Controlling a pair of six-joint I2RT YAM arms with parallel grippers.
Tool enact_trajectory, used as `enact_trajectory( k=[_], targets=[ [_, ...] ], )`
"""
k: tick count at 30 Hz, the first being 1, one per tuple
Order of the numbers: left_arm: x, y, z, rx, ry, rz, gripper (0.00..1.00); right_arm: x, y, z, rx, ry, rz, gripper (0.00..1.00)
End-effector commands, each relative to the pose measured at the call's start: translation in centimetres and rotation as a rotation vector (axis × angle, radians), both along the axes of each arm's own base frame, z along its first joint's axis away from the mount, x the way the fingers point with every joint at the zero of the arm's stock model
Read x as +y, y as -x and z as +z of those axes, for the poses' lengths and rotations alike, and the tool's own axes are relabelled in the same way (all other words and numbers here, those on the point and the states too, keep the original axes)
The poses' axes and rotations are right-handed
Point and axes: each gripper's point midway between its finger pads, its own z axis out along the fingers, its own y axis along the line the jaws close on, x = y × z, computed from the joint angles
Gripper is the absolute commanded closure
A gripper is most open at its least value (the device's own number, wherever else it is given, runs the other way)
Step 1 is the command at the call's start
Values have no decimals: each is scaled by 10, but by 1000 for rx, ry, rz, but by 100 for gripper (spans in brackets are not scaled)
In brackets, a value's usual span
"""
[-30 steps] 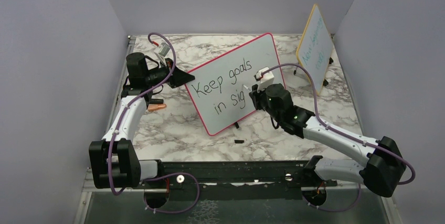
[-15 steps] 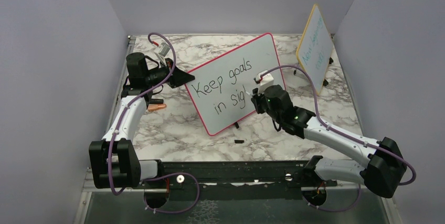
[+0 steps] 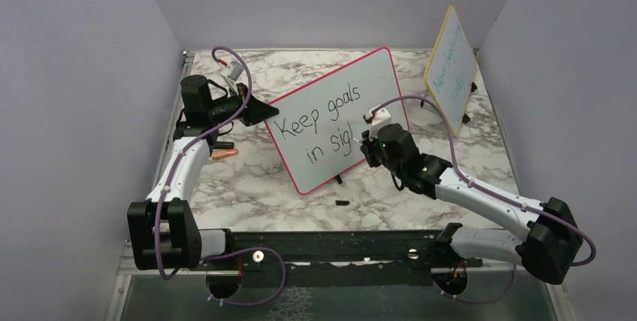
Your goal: Write a sentence on the whiteboard
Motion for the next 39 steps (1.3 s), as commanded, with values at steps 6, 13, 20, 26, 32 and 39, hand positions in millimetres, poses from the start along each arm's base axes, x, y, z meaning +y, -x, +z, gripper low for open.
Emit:
enact_trajectory(
  k=[6, 13, 20, 26, 32, 39],
  targets=[
    [3, -5, -34, 68, -70, 46, 100, -4, 8, -16, 52, 10, 13, 100],
    [3, -5, -35, 69, -70, 46, 100, -4, 5, -12, 30, -2, -1, 100],
    [3, -5, -34, 67, -70, 46, 100, -2, -5, 2, -28, -27, -24, 100],
    [3, -5, -34, 68, -69, 45, 100, -1, -13, 14, -73, -39, -37, 100],
    [3, -5, -35, 71, -69, 43, 100, 0, -19, 20, -98, -33, -44, 100],
    [3, -5, -34, 68, -68, 44, 100, 3, -27, 32, -136, -53, -51, 100]
  ],
)
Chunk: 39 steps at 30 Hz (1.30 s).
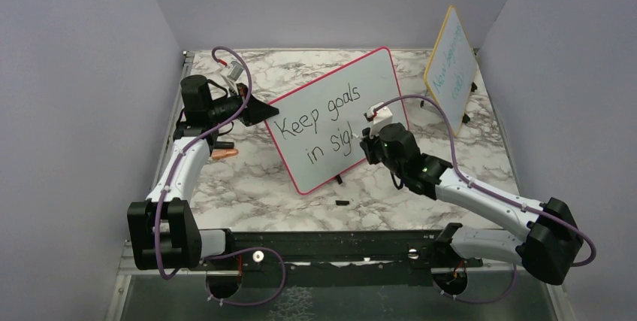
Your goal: Write a sentence on the whiteboard
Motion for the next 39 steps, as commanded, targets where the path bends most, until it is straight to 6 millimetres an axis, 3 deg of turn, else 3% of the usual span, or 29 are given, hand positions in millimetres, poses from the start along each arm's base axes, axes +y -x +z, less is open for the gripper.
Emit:
enact_trajectory(
  k=[1, 13, 29, 39],
  targets=[
    [2, -5, -34, 68, -68, 42, 100, 4, -21, 25, -86, -46, -39, 99],
    [3, -5, -34, 68, -68, 43, 100, -4, -29, 29, -103, -41, -75, 99],
    [3, -5, -34, 68, -70, 46, 100, -20, -5, -9, 35, 7, -86, 99],
    [3, -5, -34, 65, -70, 47, 100, -21, 2, -19, 77, 18, -68, 100]
  ],
)
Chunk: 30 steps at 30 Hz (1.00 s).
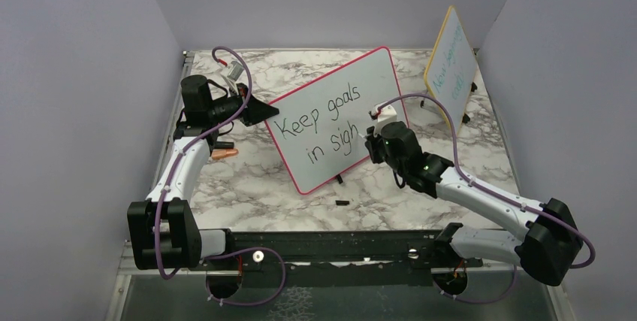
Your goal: Write a sentence on the whiteboard
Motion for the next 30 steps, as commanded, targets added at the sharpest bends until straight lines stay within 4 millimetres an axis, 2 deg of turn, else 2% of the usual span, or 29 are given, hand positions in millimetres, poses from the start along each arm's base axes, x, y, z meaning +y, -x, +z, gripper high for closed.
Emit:
enact_trajectory(
  k=[1, 7, 14, 18, 30],
  targets=[
    [3, -5, -34, 64, -71, 49, 100, -6, 8, -14, 50, 20, 4, 100],
    [4, -6, -33, 64, -72, 53, 100, -9, 6, -11, 32, 23, -11, 100],
    [4, -6, -34, 69, -73, 53, 100, -19, 0, 17, -76, 3, -54, 100],
    [4, -6, -34, 68, -73, 53, 100, -24, -4, 23, -111, -9, -77, 99],
    [4, -6, -35, 70, -72, 50, 100, -9, -12, 31, -150, -66, -25, 100]
  ],
)
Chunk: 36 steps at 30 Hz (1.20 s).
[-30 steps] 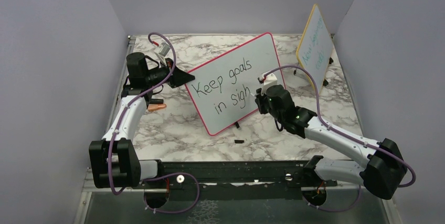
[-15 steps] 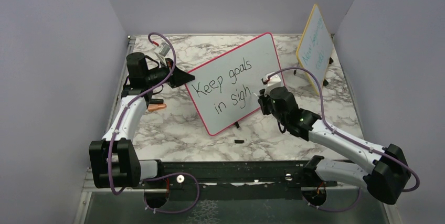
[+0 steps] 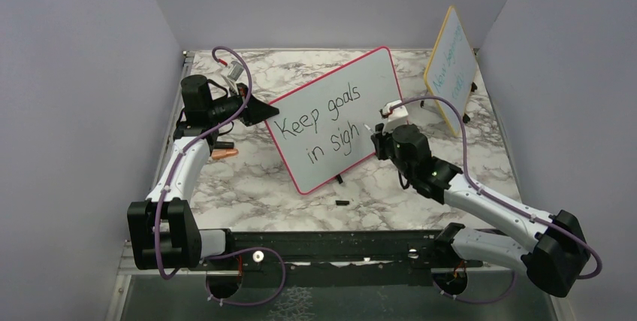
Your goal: Write a sentence on the whiteboard
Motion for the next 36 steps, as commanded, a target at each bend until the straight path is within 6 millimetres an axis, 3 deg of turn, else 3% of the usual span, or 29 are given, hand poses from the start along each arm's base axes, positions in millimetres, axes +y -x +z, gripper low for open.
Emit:
enact_trajectory(
  k=[1, 17, 36],
  targets=[
    [4, -6, -35, 69, -72, 50, 100, 10, -7, 11, -47, -39, 29, 99],
    [4, -6, -35, 67, -72, 50, 100, 25, -12, 7, -30, -39, 83, 100],
    [4, -5, -34, 64, -73, 50, 100, -1, -25, 0, -20, -8, -19, 100]
  ],
)
